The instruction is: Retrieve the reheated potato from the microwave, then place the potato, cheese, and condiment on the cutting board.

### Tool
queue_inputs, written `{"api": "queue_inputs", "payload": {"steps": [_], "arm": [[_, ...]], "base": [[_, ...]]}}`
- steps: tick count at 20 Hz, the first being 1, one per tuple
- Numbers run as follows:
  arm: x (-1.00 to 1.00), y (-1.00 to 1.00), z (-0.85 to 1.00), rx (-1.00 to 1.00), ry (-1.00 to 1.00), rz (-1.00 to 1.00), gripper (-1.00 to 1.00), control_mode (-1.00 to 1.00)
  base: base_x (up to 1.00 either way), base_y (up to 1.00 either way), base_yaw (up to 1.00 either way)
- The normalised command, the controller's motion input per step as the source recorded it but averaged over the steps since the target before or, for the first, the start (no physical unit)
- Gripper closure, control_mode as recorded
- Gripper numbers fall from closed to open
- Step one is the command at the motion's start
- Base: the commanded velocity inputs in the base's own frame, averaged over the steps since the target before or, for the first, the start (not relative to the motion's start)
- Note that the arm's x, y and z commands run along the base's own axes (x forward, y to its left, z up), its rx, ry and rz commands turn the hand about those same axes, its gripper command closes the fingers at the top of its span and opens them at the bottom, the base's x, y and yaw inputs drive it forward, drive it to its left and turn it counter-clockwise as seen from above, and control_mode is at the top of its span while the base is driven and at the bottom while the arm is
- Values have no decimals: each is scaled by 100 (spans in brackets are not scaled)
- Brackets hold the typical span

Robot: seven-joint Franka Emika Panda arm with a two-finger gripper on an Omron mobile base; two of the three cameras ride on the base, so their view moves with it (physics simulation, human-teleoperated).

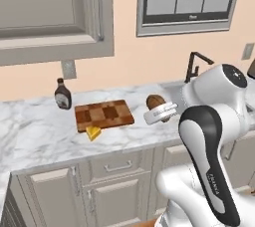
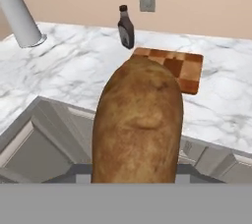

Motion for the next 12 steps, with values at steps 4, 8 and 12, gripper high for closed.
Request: {"api": "queue_inputs", "payload": {"steps": [4, 8, 12], "arm": [[0, 0, 0, 0, 0, 0, 100, 100], [0, 0, 0, 0, 0, 0, 100, 100], [0, 0, 0, 0, 0, 0, 100, 100]], "base": [[23, 65, -22], [28, 60, -11], [60, 22, 5]]}}
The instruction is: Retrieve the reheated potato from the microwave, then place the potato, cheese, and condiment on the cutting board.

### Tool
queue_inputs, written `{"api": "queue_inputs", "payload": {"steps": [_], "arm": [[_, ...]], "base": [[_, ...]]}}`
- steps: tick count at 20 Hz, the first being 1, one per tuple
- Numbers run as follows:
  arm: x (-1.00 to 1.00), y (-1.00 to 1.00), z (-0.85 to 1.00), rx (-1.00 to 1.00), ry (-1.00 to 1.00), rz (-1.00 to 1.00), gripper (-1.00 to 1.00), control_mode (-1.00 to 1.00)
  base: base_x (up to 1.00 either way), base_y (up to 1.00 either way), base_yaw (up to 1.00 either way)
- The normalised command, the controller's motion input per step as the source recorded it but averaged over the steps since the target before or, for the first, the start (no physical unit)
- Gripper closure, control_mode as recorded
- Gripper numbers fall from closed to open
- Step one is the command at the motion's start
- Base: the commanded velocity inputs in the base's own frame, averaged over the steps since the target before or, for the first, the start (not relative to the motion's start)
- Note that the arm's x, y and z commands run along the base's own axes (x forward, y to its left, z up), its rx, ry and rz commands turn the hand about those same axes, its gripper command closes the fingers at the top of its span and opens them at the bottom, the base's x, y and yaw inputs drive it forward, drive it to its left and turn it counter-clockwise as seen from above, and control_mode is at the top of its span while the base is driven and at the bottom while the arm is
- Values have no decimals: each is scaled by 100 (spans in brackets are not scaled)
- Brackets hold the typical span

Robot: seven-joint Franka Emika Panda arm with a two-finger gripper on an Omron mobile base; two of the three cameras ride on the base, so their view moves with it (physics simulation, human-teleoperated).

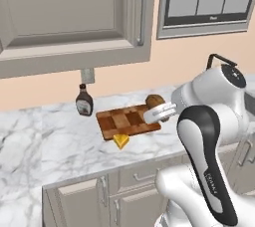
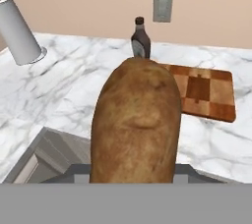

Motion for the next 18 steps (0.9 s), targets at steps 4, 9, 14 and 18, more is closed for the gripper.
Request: {"api": "queue_inputs", "payload": {"steps": [4, 9, 14, 18], "arm": [[0, 0, 0, 0, 0, 0, 100, 100], [0, 0, 0, 0, 0, 0, 100, 100], [0, 0, 0, 0, 0, 0, 100, 100], [0, 0, 0, 0, 0, 0, 100, 100]], "base": [[58, 0, 23], [43, 0, 23], [28, 0, 12], [0, 0, 0]]}}
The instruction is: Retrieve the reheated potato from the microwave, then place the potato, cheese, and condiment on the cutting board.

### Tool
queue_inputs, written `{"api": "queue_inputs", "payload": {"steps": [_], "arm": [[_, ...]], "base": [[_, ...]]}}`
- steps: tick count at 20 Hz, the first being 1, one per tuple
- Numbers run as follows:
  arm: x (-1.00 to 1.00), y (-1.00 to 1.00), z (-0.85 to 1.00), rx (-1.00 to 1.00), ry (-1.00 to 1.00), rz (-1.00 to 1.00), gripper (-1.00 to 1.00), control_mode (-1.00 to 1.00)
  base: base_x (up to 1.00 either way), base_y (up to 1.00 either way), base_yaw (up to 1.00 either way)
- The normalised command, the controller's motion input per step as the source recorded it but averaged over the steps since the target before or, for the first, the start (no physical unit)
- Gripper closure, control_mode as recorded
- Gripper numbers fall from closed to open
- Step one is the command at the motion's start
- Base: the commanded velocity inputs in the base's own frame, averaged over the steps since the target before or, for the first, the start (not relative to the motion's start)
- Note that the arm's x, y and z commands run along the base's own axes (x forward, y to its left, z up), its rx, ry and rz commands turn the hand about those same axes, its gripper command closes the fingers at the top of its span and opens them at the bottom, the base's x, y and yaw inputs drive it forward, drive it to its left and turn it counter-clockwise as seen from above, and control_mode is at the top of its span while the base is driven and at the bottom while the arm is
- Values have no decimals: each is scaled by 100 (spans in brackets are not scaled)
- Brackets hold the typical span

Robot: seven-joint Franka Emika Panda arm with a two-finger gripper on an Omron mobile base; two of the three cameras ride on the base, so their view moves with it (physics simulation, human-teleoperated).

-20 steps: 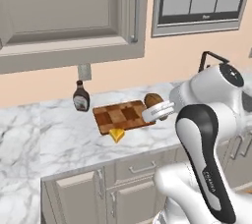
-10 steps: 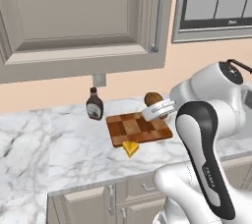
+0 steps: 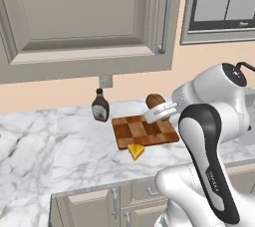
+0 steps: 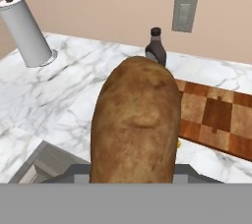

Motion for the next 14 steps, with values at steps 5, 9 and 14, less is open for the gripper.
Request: {"api": "queue_inputs", "payload": {"steps": [5, 9, 14], "arm": [[0, 0, 0, 0, 0, 0, 100, 100], [0, 0, 0, 0, 0, 0, 100, 100], [0, 0, 0, 0, 0, 0, 100, 100]], "base": [[0, 0, 0], [0, 0, 0], [0, 0, 0]]}}
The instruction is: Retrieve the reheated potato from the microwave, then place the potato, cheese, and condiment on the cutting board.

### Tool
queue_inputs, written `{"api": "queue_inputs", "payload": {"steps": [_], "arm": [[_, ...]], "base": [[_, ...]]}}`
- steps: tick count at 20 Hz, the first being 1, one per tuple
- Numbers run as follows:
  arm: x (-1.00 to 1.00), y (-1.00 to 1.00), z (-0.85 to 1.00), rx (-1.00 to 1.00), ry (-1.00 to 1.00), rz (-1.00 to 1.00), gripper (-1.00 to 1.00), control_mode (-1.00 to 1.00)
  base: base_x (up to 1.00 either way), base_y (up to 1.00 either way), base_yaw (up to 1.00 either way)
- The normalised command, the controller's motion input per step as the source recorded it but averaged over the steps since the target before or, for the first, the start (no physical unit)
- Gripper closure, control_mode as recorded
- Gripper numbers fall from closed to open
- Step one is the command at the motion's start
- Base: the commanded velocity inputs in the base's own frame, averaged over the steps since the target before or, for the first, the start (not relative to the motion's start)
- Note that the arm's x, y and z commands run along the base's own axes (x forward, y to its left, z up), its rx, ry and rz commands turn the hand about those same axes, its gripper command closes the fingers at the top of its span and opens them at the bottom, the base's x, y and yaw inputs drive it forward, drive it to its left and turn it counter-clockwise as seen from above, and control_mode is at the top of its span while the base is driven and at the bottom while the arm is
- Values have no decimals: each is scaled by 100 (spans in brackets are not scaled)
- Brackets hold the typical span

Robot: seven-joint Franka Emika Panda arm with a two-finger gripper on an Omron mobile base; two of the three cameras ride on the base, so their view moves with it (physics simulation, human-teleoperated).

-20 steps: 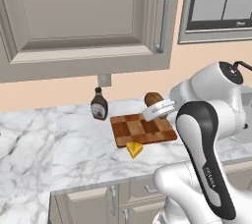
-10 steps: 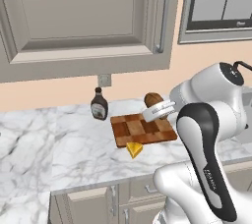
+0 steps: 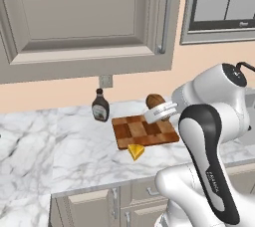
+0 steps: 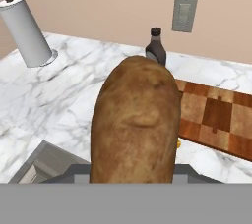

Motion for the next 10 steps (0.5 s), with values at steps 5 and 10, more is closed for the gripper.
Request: {"api": "queue_inputs", "payload": {"steps": [5, 10], "arm": [[0, 0, 0, 0, 0, 0, 100, 100], [0, 0, 0, 0, 0, 0, 100, -100]], "base": [[0, 0, 0], [0, 0, 0]]}}
